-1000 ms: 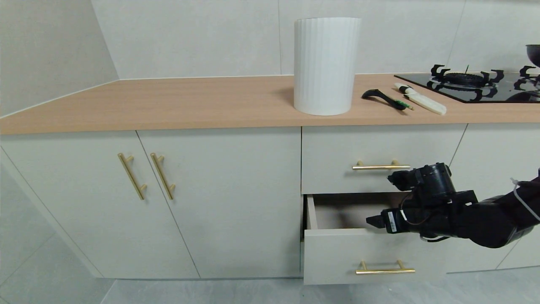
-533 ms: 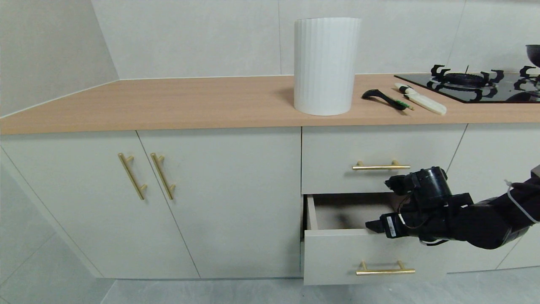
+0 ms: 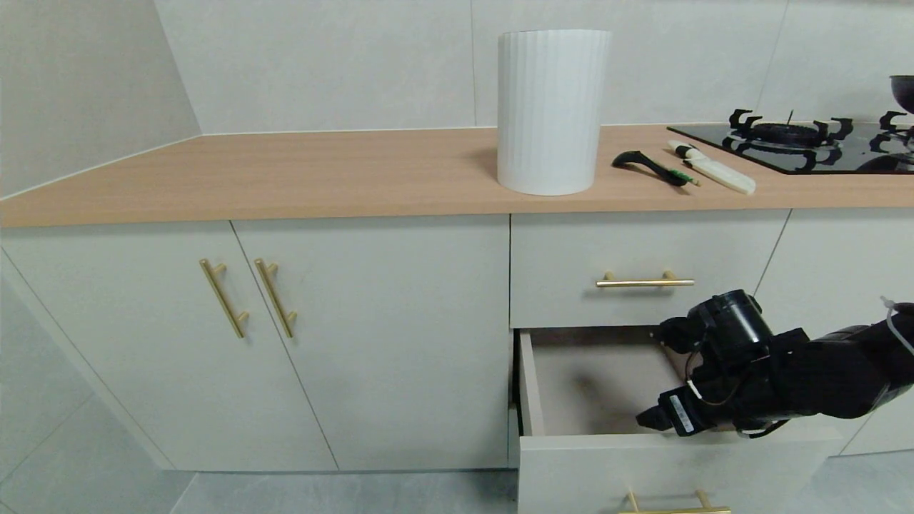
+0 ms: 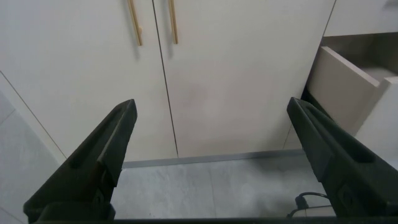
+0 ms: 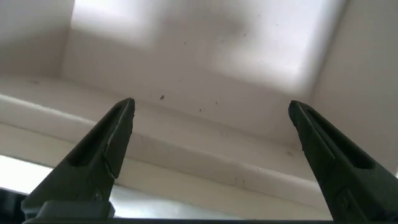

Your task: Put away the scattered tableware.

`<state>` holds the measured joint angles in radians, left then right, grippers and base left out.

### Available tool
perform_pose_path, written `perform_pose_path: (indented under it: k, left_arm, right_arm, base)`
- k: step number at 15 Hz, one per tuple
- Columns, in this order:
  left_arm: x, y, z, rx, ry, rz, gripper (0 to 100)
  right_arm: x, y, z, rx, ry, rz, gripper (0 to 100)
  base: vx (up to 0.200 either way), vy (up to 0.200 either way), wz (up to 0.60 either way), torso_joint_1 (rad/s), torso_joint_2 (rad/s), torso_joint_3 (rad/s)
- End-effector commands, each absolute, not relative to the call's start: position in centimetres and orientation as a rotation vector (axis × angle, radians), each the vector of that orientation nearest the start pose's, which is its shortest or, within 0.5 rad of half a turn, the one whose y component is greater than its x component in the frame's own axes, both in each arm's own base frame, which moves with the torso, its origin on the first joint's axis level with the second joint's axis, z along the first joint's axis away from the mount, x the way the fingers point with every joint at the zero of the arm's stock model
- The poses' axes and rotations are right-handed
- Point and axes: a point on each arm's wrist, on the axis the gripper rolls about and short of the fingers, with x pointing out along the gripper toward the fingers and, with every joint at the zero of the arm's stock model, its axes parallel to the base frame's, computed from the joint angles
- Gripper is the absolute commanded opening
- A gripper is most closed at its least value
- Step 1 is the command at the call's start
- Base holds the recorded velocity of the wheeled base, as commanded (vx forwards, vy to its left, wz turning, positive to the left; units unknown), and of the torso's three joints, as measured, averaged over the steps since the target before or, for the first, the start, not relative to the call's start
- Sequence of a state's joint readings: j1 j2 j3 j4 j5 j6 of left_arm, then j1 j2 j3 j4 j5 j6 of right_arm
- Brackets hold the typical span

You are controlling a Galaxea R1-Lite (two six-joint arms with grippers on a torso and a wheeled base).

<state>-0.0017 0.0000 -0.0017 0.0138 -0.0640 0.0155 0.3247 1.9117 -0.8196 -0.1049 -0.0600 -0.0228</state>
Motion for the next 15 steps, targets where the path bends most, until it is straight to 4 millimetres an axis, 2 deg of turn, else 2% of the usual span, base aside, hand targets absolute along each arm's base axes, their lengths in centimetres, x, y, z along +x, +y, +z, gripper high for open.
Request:
perform_pose_path:
  k: [1, 4, 15]
  left_arm:
    - [-2.3, -0.1, 7.4, 0.015, 0.012, -0.066, 100]
    - [-2.3, -0.1, 7.4, 0.015, 0.012, -0.066, 100]
    - [-2.3, -0.1, 7.4, 0.015, 0.012, -0.066, 100]
  right_arm:
    - [28.3, 9.6, 8.2, -0.241, 0.981, 0.272, 100]
    - [26.9, 9.5, 8.5, -0.300, 1.066, 0.303, 100]
    - [23.5, 10.5, 7.7, -0.481, 1.307, 0.386, 100]
  base:
    - [0.000, 0.000, 0.00, 0.000, 0.00, 0.000]
    - [0.000, 0.000, 0.00, 0.000, 0.00, 0.000]
    - [0.000, 0.000, 0.00, 0.000, 0.00, 0.000]
